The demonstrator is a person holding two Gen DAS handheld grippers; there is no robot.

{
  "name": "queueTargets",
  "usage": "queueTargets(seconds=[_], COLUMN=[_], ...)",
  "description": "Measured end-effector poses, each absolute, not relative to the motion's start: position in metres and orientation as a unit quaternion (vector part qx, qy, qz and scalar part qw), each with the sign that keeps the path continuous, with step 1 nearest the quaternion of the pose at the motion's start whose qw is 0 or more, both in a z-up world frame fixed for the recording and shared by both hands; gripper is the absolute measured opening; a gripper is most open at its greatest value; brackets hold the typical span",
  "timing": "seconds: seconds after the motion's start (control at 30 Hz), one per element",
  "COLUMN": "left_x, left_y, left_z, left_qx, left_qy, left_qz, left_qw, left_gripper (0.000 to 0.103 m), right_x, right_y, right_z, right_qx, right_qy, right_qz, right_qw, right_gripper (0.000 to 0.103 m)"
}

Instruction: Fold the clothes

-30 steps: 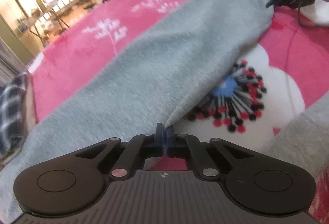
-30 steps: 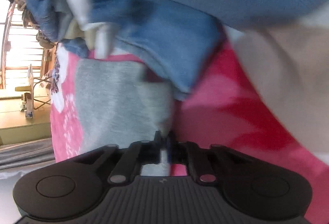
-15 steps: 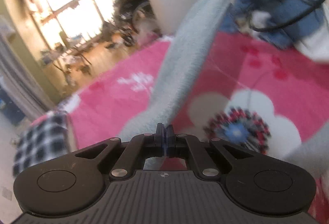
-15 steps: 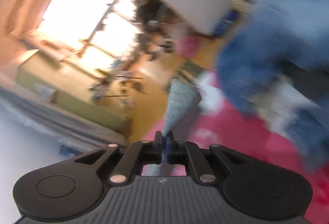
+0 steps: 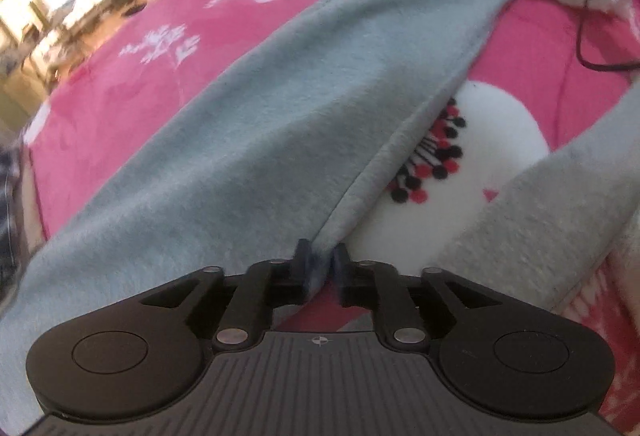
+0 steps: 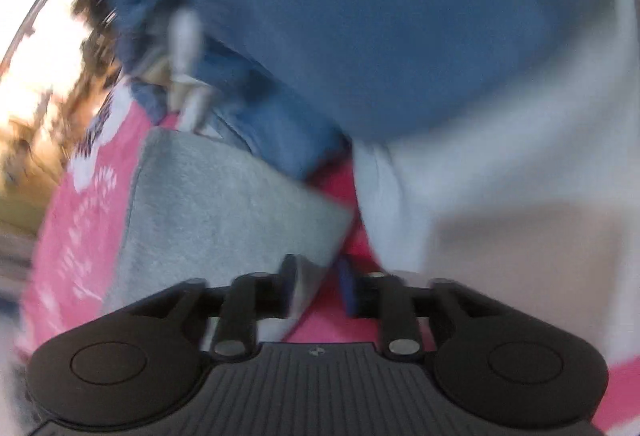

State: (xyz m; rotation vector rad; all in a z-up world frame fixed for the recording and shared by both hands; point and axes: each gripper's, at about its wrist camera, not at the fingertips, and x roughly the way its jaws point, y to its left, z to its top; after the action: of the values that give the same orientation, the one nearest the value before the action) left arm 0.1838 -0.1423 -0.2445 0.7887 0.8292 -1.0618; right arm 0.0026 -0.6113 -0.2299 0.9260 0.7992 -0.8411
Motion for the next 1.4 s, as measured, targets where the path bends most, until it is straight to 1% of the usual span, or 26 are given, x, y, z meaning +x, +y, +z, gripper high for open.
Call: queueTargets(seconds=[0.1,0.17,0.3,0.4,0.5,0.63,0.8,0.93,1.0,1.03,1.07,1.1,1.13,1.17,1.3,1.4], left_x=[0.196,0.206,0.216,0.218,0.213,0.209,0.232,0.258,0.268,0.270,0.272,0.275,0.277,0.280,0.297,0.301], left_y=[-0.133,-0.130,-0.137,-0.144,-0.143,-0.138,-0.136,-0.156,-0.171,-0.180,-0.193,-0.206,-0.220,-0.234,-0.283,-0.301], left_z=[-0.231,-0.227,-0.238,-0.246,-0.243,-0.227,-0.200,-0.191,-0.190,-0.191,-0.196,-0.203,-0.211,-0.218,-0.246,-0.256], left_qx=[0.303,0.260,0.250,0.263,0.276,0.273,0.214,0.192,0.186,0.188,0.200,0.213,0.226,0.238,0.271,0.274], left_qy=[0.396,0.410,0.420,0.422,0.409,0.394,0.393,0.391,0.387,0.385,0.382,0.380,0.379,0.378,0.376,0.384], left_qz=[-0.465,-0.452,-0.424,-0.412,-0.414,-0.426,-0.436,-0.445,-0.457,-0.463,-0.474,-0.483,-0.491,-0.499,-0.505,-0.519], left_qw=[0.731,0.748,0.763,0.764,0.765,0.767,0.781,0.783,0.779,0.776,0.768,0.760,0.751,0.743,0.728,0.712], left_gripper=[0.022,0.025,0.026,0.027,0.027,0.028,0.028,0.029,0.033,0.037,0.042,0.044,0.050,0.053,0.053,0.053], right_x=[0.029,0.057,0.132,0.180,0.212,0.214,0.179,0.185,0.194,0.198,0.200,0.202,0.201,0.198,0.191,0.194], right_y=[-0.608,-0.605,-0.627,-0.648,-0.657,-0.655,-0.673,-0.681,-0.684,-0.686,-0.687,-0.688,-0.689,-0.689,-0.687,-0.690], right_z=[-0.189,-0.174,-0.183,-0.200,-0.204,-0.196,-0.216,-0.230,-0.239,-0.244,-0.248,-0.254,-0.257,-0.259,-0.256,-0.260], right_qx=[0.338,0.323,0.340,0.324,0.292,0.316,0.469,0.479,0.491,0.495,0.500,0.505,0.513,0.524,0.538,0.534], right_qy=[0.376,0.369,0.386,0.417,0.453,0.451,0.427,0.438,0.444,0.448,0.450,0.451,0.448,0.441,0.425,0.427], right_qz=[-0.350,-0.314,-0.278,-0.290,-0.305,-0.296,-0.285,-0.303,-0.302,-0.304,-0.307,-0.309,-0.313,-0.315,-0.315,-0.321], right_qw=[0.789,0.813,0.811,0.798,0.785,0.780,0.719,0.698,0.686,0.679,0.673,0.668,0.662,0.657,0.656,0.655], right_gripper=[0.035,0.042,0.042,0.042,0.042,0.042,0.042,0.042,0.042,0.042,0.038,0.037,0.035,0.035,0.035,0.035])
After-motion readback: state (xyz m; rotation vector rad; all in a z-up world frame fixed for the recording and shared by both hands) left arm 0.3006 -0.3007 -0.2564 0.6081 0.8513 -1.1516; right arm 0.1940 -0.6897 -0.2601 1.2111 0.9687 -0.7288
